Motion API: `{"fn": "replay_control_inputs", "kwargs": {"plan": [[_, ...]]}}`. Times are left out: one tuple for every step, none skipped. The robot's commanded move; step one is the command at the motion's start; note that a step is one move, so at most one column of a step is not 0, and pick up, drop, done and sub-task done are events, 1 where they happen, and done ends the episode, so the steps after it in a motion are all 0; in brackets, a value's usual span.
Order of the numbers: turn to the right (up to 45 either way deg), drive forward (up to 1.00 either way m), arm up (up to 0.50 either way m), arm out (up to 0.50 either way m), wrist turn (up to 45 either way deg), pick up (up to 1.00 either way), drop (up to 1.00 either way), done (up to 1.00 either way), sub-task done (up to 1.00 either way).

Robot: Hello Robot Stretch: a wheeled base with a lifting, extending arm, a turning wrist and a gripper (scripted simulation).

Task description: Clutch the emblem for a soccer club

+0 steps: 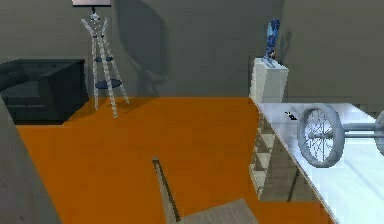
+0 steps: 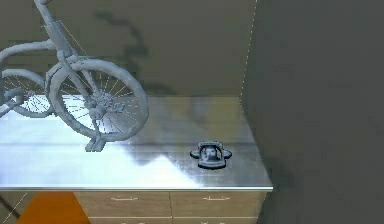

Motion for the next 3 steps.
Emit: {"fn": "replay_control_inputs", "kwargs": {"plan": [[0.0,0.0,0.5,0.0,0.0,0.0,0.0,0.0,0.0],[0.0,0.0,0.34,0.0,0.0,0.0,0.0,0.0,0.0],[0.0,0.0,0.0,0.34,0.0,0.0,0.0,0.0,0.0]]}}
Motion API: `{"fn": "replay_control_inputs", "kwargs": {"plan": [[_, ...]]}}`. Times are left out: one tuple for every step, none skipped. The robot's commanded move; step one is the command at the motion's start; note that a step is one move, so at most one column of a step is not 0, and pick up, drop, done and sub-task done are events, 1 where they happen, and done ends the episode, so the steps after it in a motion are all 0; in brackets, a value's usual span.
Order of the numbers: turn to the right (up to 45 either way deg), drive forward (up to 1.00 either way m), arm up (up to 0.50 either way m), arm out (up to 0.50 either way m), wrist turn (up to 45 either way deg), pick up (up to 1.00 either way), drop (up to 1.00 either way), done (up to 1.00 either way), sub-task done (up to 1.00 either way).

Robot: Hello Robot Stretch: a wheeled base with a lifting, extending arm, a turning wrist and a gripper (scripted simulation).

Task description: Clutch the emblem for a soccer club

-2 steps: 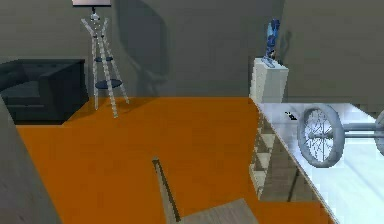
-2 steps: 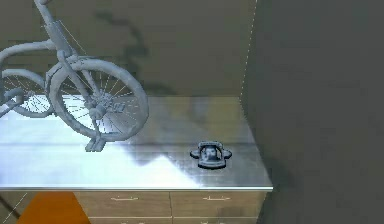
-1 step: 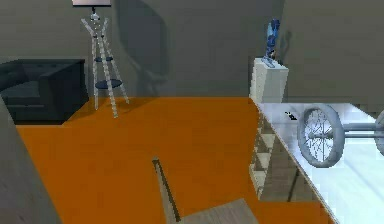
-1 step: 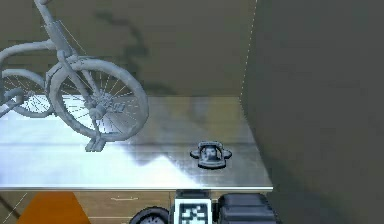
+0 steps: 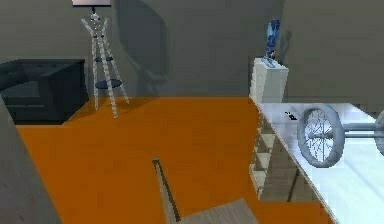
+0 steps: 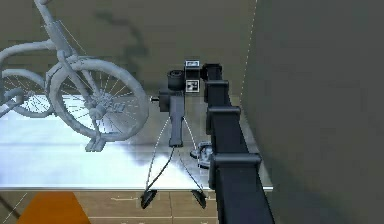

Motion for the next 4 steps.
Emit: {"fn": "replay_control_inputs", "kwargs": {"plan": [[0.0,0.0,0.0,0.0,45.0,0.0,0.0,0.0,0.0],[0.0,0.0,0.0,0.0,45.0,0.0,0.0,0.0,0.0],[0.0,0.0,0.0,0.0,45.0,0.0,0.0,0.0,0.0],[0.0,0.0,0.0,0.0,45.0,0.0,0.0,0.0,0.0]]}}
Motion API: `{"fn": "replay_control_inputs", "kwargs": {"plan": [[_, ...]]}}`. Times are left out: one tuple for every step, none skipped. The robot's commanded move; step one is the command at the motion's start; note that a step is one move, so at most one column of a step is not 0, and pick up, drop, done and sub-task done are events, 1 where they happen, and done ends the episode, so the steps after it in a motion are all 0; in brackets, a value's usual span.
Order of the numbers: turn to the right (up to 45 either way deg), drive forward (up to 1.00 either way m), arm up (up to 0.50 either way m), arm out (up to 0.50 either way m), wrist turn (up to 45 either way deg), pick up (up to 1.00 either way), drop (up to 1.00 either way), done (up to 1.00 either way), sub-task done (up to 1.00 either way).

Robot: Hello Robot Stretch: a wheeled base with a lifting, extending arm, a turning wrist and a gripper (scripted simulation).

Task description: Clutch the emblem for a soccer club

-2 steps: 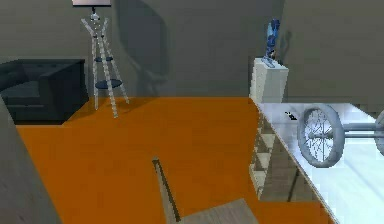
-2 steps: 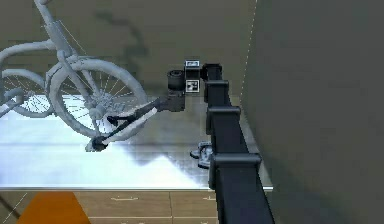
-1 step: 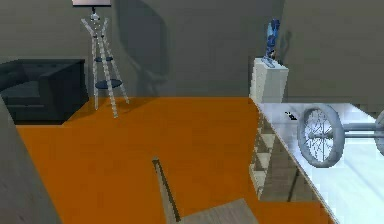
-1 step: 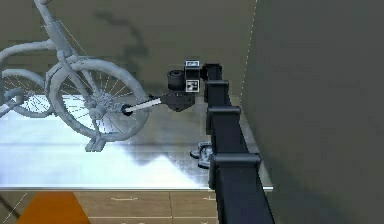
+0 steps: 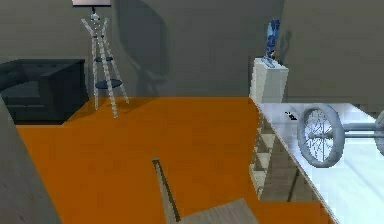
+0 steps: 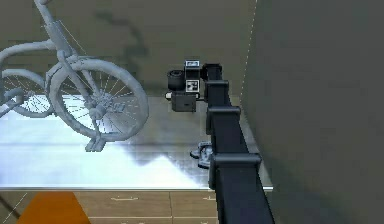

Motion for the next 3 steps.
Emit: {"fn": "replay_control_inputs", "kwargs": {"plan": [[0.0,0.0,0.0,0.0,30.0,0.0,0.0,0.0,0.0],[0.0,0.0,-0.3,0.0,0.0,0.0,0.0,0.0,0.0],[0.0,0.0,0.0,0.0,0.0,1.0,0.0,0.0,0.0]]}}
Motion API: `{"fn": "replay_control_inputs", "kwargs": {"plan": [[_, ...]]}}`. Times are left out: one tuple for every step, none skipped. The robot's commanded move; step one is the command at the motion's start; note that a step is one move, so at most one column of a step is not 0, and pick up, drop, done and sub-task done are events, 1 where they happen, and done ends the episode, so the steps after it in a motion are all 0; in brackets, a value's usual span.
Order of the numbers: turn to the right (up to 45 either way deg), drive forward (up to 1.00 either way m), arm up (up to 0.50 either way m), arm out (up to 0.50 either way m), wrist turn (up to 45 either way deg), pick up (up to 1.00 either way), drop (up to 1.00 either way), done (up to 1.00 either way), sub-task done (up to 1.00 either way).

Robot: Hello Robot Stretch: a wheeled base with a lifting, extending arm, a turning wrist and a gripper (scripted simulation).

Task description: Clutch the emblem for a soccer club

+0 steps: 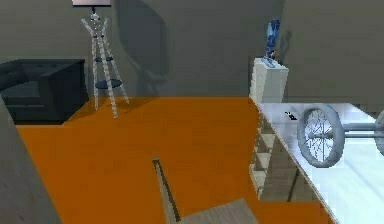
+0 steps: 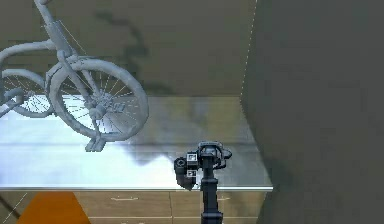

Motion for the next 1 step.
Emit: {"fn": "replay_control_inputs", "kwargs": {"plan": [[0.0,0.0,0.1,0.0,0.0,0.0,0.0,0.0,0.0]]}}
